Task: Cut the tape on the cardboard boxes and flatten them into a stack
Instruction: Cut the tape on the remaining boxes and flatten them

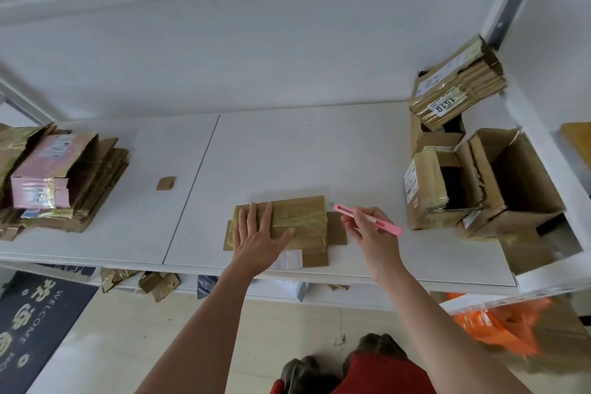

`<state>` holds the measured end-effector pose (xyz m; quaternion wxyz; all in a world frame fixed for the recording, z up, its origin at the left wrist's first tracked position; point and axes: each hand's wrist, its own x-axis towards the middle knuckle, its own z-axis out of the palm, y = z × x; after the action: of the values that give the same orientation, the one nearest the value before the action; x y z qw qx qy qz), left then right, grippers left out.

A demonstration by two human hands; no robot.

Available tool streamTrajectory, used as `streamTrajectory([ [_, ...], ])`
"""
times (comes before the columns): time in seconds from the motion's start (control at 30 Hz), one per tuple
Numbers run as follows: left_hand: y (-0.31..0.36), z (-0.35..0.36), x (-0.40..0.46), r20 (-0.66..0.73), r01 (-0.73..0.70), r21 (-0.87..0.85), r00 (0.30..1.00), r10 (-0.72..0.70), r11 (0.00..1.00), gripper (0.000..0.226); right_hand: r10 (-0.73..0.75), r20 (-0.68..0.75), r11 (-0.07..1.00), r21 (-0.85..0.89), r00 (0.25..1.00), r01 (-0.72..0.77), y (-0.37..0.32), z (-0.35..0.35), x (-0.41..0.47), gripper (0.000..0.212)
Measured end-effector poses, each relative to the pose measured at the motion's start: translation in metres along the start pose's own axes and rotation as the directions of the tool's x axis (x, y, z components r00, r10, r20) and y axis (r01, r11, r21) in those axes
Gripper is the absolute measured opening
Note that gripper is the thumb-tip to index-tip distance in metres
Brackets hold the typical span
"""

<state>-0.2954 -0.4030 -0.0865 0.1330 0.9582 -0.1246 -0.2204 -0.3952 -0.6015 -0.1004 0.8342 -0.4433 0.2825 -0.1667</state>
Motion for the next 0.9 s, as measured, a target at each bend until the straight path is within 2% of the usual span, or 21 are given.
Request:
streamTrajectory([
  [0.23, 0.0, 0.0, 0.0, 0.019, -0.002, 0.006, 1.0, 0.002, 1.0, 0.09, 0.013, -0.031, 1.0, 0.015, 0.999, -0.012, 0.007, 0.008, -0.001, 0.01],
  [0.5, -0.003, 0.003, 0.002, 0.009, -0.009, 0.014, 1.0, 0.009, 1.0, 0.09, -0.002, -0.029, 0.999, -0.05, 1.0, 0.0, 0.01, 0.013, -0.003, 0.01],
  [0.67, -0.002, 0.004, 0.002, 0.001, -0.013, -0.009, 1.0, 0.013, 1.0, 0.091, -0.026, -0.099, 0.999, -0.031, 0.995, 0.023, 0.011, 0.021, -0.003, 0.01],
  [0.9, -0.003, 0.004, 0.002, -0.006, -0.019, -0.006, 1.0, 0.019, 1.0, 0.091, -0.03, -0.07, 0.996, -0.081, 0.997, 0.024, 0.012, 0.023, -0.002, 0.012],
])
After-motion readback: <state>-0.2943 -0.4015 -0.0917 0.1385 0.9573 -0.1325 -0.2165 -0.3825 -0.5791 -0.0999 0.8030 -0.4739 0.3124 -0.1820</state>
